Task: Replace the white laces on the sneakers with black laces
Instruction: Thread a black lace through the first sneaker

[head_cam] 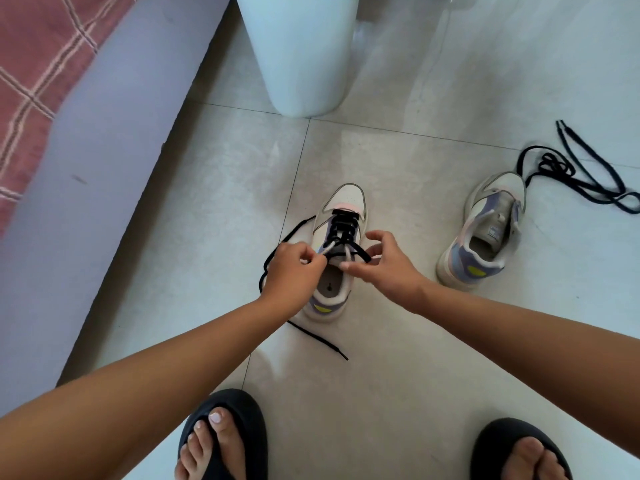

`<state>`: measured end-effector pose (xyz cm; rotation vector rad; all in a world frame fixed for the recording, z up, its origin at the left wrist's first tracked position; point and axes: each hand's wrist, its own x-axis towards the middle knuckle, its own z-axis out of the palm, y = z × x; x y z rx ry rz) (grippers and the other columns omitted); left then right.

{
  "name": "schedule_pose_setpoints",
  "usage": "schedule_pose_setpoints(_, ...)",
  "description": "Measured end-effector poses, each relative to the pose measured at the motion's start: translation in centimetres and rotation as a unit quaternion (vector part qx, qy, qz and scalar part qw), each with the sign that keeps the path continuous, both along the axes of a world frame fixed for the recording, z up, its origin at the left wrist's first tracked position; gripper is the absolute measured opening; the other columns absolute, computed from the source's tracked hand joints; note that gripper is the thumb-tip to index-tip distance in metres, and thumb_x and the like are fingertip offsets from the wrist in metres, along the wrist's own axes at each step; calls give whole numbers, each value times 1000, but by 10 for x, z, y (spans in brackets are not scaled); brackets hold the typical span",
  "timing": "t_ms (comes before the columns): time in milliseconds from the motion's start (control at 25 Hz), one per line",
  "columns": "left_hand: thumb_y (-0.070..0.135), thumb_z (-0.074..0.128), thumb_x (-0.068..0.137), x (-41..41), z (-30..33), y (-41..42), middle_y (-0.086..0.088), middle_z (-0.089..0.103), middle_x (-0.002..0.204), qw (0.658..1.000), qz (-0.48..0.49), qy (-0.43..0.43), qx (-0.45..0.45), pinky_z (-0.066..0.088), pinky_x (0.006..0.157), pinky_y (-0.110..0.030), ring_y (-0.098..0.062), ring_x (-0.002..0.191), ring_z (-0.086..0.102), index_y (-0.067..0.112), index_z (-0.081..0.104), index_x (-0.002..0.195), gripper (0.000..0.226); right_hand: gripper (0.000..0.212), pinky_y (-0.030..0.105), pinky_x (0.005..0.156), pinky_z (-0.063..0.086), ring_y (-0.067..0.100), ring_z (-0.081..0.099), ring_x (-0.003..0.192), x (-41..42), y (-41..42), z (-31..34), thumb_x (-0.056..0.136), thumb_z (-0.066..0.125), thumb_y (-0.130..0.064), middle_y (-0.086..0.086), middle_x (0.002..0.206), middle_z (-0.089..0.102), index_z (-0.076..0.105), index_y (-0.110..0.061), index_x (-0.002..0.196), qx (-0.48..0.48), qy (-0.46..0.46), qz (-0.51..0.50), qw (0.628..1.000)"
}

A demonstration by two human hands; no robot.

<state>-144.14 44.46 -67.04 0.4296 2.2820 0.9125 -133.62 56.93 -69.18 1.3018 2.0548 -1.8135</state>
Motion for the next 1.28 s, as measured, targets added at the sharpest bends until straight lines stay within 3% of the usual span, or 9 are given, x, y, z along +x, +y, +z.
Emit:
schedule_pose_setpoints(80, 20, 54, 85, -1, 1, -5, -1, 55, 76, 999, -12, -35, -25, 38, 66, -29, -18, 69, 49, 15, 52, 69, 17, 76, 28, 70, 48, 17, 55, 85, -1, -14, -2, 79, 74, -27, 2, 93, 48, 25, -20, 137, -12, -21, 17, 1000)
schedule_pose_setpoints(200, 11, 52, 86, -7, 6, -13, -6, 58, 72, 992, -8, -120, 39, 46, 72, -35, -19, 70, 52, 13, 51, 69, 18, 47, 28, 54, 50, 14, 51, 66, -8, -21, -5, 90, 59, -16, 1, 77, 45, 31, -8, 127, -20, -11, -59, 998)
schedule_pose_setpoints(360, 4, 49, 93, -46, 20, -40, -13, 69, 84, 959, -20, -264, 99, 54, 84, -35, -19, 77, 66, 7, 55, 78, 17, 31, 43, 62, 55, 17, 47, 59, -7, -13, -5, 88, 56, -13, 3, 72, 45, 35, -10, 110, 27, -13, -93, 995)
schedule_pose_setpoints(520, 8, 56, 90, -75, 21, -62, -8, 68, 72, 968, -61, -236, 56, 49, 92, -32, -16, 81, 67, 6, 56, 79, 11, 26, 51, 65, 56, 19, 48, 58, -9, -16, -5, 86, 54, -14, 3, 67, 46, 36, -19, 104, 52, -10, -57, 997)
schedule_pose_setpoints(640, 12, 54, 92, -67, 27, -60, -8, 69, 68, 959, -225, -169, -34, 47, 70, -18, -11, 68, 64, 8, 54, 75, 17, 24, 52, 66, 55, 22, 53, 63, -9, -17, -7, 87, 52, -15, 3, 70, 49, 39, -24, 105, 105, 3, -15, 994)
schedule_pose_setpoints(880, 37, 43, 97, -48, 30, -64, 4, 45, 62, 846, -465, 159, -209, 34, 58, -29, -16, 63, 46, 21, 32, 68, 35, 18, 49, 69, 54, 23, 55, 78, 6, -13, -8, 95, 48, -18, -1, 88, 49, 51, -18, 112, 219, 38, 62, 973)
schedule_pose_setpoints(1040, 38, 36, 100, -23, 19, -54, 0, 49, 76, 790, -548, 118, -248, 36, 65, -30, -20, 72, 46, 17, 39, 82, 28, 14, 47, 67, 51, 29, 55, 74, -1, -16, -6, 94, 45, -17, 7, 91, 50, 46, -15, 107, 226, 21, 85, 970)
schedule_pose_setpoints(1160, 44, 33, 100, -25, 20, -34, -3, 54, 77, 863, -456, 42, -213, 40, 70, -32, -22, 74, 51, 14, 46, 81, 37, 21, 35, 63, 40, 31, 55, 76, -5, -11, -2, 95, 44, -20, 6, 85, 52, 40, -10, 113, 247, -28, 127, 960)
schedule_pose_setpoints(1280, 39, 37, 99, -36, 11, -6, -3, 60, 96, 914, -342, 140, -169, 40, 71, -32, -24, 85, 54, 16, 50, 94, 27, 27, 34, 61, 36, 32, 55, 75, -4, -10, 0, 96, 44, -25, 5, 83, 52, 36, -10, 118, 279, -56, 168, 944)
